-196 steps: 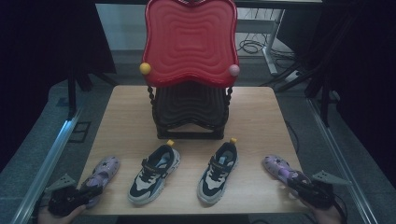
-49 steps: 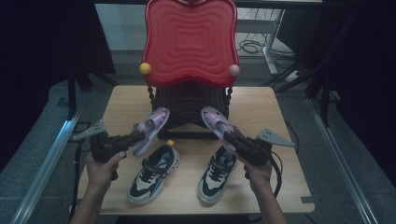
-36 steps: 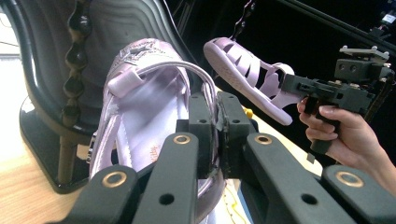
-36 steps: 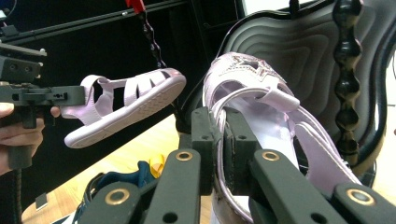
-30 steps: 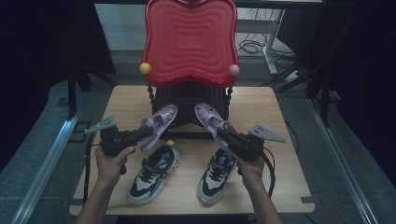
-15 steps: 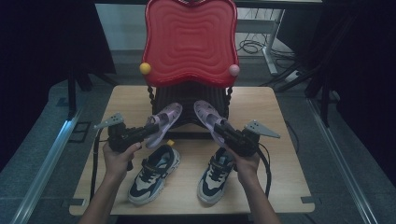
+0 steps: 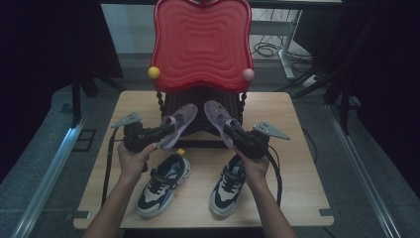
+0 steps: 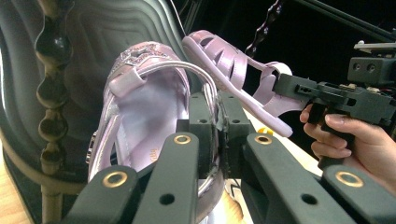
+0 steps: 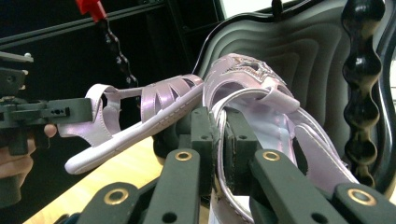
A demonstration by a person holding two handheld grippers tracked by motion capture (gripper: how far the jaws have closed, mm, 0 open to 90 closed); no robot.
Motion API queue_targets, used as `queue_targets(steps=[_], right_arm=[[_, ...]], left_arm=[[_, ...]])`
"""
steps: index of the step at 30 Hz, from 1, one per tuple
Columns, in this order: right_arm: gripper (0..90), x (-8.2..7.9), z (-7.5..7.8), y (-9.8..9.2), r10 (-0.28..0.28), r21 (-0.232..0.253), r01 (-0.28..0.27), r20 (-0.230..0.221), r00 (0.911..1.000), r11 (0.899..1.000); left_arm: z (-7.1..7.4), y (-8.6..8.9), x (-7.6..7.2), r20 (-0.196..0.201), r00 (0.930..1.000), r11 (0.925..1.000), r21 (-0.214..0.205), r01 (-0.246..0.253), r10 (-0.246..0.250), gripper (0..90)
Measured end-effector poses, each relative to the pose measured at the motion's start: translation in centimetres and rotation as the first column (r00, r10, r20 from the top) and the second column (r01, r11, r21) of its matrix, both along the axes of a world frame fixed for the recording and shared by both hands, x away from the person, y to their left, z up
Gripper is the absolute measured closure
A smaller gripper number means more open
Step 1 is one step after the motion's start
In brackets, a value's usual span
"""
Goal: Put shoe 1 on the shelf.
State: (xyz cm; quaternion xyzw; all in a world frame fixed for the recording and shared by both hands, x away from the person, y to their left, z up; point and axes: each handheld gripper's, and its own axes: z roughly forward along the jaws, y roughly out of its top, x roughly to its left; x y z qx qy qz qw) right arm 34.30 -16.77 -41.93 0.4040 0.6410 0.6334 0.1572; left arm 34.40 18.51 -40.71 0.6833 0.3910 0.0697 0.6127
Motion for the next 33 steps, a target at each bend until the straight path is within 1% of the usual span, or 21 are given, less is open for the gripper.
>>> queue_targets(steps=[3, 5, 7, 9, 12, 15, 19, 21, 23, 27, 28, 31, 33], right_arm=[[84.5, 0.5, 0.1, 0.3, -0.012, 0.011, 0.012, 0.000, 0.9999, 1.000], [84.5, 0.7, 0.1, 0.5, -0.024, 0.015, 0.024, -0.004, 0.9997, 1.000], [84.5, 1.0, 0.0, 0.9, -0.036, 0.020, 0.036, -0.011, 0.9993, 0.999], [84.5, 1.4, 0.0, 1.0, -0.045, 0.023, 0.046, -0.009, 0.9989, 0.999], [84.5, 1.8, -0.1, 1.2, -0.055, 0.032, 0.055, -0.012, 0.9984, 0.998], [84.5, 2.2, 0.0, 1.4, -0.066, 0.036, 0.066, -0.009, 0.9978, 0.997], [84.5, 2.4, 0.0, 1.6, -0.088, 0.045, 0.088, -0.005, 0.9961, 0.995], [84.5, 2.7, -0.1, 1.7, -0.101, 0.038, 0.100, 0.006, 0.9949, 0.994], [84.5, 3.0, -0.3, 1.9, -0.108, 0.036, 0.108, 0.004, 0.9941, 0.994], [84.5, 3.6, -0.7, 2.3, -0.123, 0.038, 0.123, -0.004, 0.9924, 0.992], [84.5, 3.8, -0.8, 2.5, -0.128, 0.040, 0.128, -0.015, 0.9917, 0.991], [84.3, 4.0, -0.8, 2.9, -0.132, 0.040, 0.132, -0.011, 0.9912, 0.990], [84.4, 4.2, -0.6, 3.1, -0.134, 0.039, 0.134, -0.005, 0.9910, 0.990]], left_arm=[[0.2, -0.2, 0.4, 0.009, 0.9999, 1.0000, 0.000, -0.005, 0.005, 85.6], [0.2, -0.3, 0.6, 0.015, 0.9998, 0.9999, 0.008, -0.012, 0.011, 85.6], [0.2, -0.3, 1.0, 0.016, 0.9997, 0.9997, 0.010, -0.021, 0.021, 85.6], [0.2, -0.4, 1.3, 0.016, 0.9995, 0.9995, 0.016, -0.028, 0.028, 85.7], [0.2, -0.6, 1.7, 0.025, 0.9993, 0.9994, 0.021, -0.028, 0.027, 85.6], [0.1, -0.7, 2.1, 0.024, 0.9994, 0.9995, 0.016, -0.027, 0.027, 85.6], [0.1, -1.0, 2.6, 0.028, 0.9990, 0.9992, 0.022, -0.034, 0.034, 85.5], [0.1, -1.2, 2.8, 0.029, 0.9988, 0.9990, 0.022, -0.040, 0.039, 85.5], [0.2, -1.3, 2.9, 0.034, 0.9984, 0.9986, 0.025, -0.047, 0.046, 85.4], [0.2, -1.7, 3.4, 0.039, 0.9975, 0.9980, 0.023, -0.059, 0.059, 85.4], [0.3, -1.8, 3.5, 0.038, 0.9975, 0.9979, 0.024, -0.061, 0.060, 85.4], [0.3, -2.3, 3.9, 0.050, 0.9966, 0.9969, 0.040, -0.067, 0.065, 85.4], [0.3, -2.5, 4.2, 0.055, 0.9964, 0.9969, 0.040, -0.067, 0.065, 85.4]])
